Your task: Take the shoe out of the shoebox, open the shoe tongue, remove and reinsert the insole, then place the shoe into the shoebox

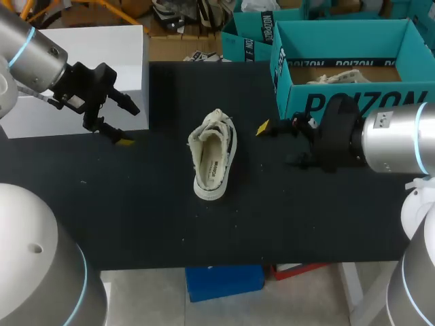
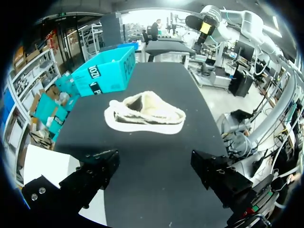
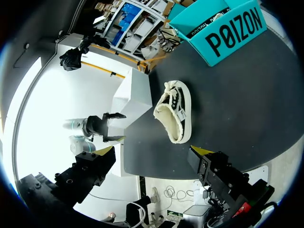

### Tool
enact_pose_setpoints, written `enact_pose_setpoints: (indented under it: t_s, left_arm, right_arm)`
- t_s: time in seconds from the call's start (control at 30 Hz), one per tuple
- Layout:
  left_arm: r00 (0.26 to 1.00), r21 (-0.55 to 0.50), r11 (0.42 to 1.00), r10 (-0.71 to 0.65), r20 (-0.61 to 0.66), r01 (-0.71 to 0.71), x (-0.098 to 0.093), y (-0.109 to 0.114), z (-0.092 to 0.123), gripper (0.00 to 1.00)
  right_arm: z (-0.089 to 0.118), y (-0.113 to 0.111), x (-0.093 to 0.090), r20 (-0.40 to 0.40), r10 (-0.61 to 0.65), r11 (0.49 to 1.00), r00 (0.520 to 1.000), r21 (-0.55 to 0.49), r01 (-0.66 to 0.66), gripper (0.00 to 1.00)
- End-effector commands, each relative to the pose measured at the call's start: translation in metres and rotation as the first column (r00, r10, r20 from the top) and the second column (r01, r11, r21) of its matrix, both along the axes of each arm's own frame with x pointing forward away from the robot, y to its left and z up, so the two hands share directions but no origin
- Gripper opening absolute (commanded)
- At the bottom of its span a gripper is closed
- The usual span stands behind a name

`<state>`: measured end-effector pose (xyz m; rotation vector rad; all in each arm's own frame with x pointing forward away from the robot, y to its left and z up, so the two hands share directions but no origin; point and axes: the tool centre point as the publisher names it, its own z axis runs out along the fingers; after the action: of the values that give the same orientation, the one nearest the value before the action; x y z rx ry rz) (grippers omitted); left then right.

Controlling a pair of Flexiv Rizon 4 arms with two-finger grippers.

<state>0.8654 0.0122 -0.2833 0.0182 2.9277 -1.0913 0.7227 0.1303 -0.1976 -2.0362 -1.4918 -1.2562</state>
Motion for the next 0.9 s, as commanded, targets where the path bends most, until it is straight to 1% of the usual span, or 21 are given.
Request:
enact_pose_setpoints:
  t_s: [0.03,0.13,0.2,0.3,0.43,0.53,0.67,0.8,0.9]
  left_arm:
    - [1.0,0.002,1.0,-0.001,0.001,0.001,0.0,0.0,0.0,1.0]
    - [1.0,0.002,1.0,-0.001,0.001,0.001,0.0,0.0,0.0,1.0]
    - [1.0,0.002,1.0,-0.001,0.001,0.001,0.0,0.0,0.0,1.0]
    - [1.0,0.002,1.0,-0.001,0.001,0.001,0.0,0.0,0.0,1.0]
    - [1.0,0.002,1.0,-0.001,0.001,0.001,0.0,0.0,0.0,1.0]
    - [1.0,0.002,1.0,-0.001,0.001,0.001,0.0,0.0,0.0,1.0]
    - [1.0,0.002,1.0,-0.001,0.001,0.001,0.0,0.0,0.0,1.0]
    - [1.0,0.002,1.0,-0.001,0.001,0.001,0.0,0.0,0.0,1.0]
    - [1.0,0.002,1.0,-0.001,0.001,0.001,0.0,0.0,0.0,1.0]
  right_arm:
    - [0.013,0.0,0.031,-0.154,0.157,0.954,0.975,-0.232,-0.19,1.0]
    - [0.01,0.004,0.048,-0.239,0.225,0.891,0.945,-0.343,-0.298,1.0]
    - [0.006,0.004,0.059,-0.283,0.252,0.852,0.925,-0.389,-0.351,1.0]
    - [-0.001,0.003,0.073,-0.345,0.284,0.793,0.895,-0.44,-0.421,1.0]
    - [-0.012,0.006,0.086,-0.399,0.307,0.739,0.864,-0.472,-0.48,1.0]
    - [-0.016,0.009,0.095,-0.411,0.323,0.724,0.853,-0.474,-0.502,1.0]
    - [-0.017,0.02,0.106,-0.403,0.344,0.72,0.848,-0.466,-0.514,1.0]
    - [-0.017,0.031,0.109,-0.407,0.365,0.704,0.837,-0.468,-0.534,1.0]
    - [-0.017,0.039,0.11,-0.407,0.372,0.704,0.834,-0.462,-0.54,1.0]
